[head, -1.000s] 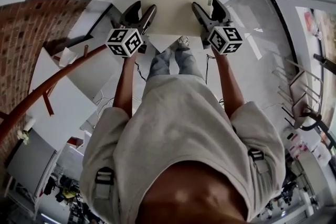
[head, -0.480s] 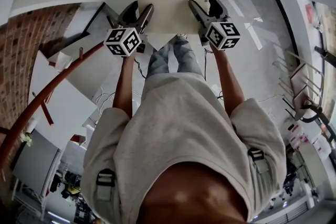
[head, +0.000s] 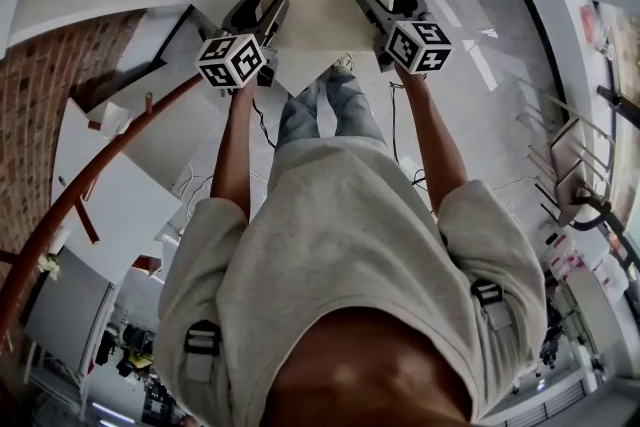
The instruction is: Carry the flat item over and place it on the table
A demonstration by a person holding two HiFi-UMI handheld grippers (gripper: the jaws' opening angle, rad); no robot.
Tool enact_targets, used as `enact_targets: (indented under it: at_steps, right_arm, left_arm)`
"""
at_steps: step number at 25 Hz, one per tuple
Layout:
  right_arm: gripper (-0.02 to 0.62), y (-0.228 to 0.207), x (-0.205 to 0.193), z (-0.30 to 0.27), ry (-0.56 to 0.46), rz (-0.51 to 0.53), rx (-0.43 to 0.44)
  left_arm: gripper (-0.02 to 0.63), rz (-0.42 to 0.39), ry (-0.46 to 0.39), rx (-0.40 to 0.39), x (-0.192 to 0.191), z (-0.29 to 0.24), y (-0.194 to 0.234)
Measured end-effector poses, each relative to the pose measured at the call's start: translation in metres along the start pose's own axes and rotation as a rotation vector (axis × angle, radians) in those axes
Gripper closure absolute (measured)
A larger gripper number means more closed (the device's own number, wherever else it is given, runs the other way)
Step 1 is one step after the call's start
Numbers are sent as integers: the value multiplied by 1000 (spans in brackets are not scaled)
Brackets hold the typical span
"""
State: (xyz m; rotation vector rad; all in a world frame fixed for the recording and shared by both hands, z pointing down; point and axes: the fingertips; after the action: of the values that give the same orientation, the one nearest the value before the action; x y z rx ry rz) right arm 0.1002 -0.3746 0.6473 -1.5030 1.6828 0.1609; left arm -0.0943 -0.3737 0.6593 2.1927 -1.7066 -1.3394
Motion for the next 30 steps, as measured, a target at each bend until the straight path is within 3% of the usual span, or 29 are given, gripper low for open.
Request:
enact_targets:
  at_steps: [20, 30]
  right_arm:
    - [239, -35, 25, -59, 72, -54, 5]
    - [239, -51, 18, -76, 144, -155, 5]
  left_arm:
    - [350, 44, 43, 21, 34, -47, 37]
    - [350, 53, 111, 36, 34, -64, 46]
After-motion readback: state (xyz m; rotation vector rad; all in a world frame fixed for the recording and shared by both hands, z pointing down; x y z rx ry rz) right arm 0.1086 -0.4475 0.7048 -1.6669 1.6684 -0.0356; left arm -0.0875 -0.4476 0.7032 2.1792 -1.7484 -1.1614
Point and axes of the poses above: the fingertips, and each gripper's own axes: z backward along the fingers, y to its left, x out of its top, and after that the axes turned 15 degrees about y, right-handed
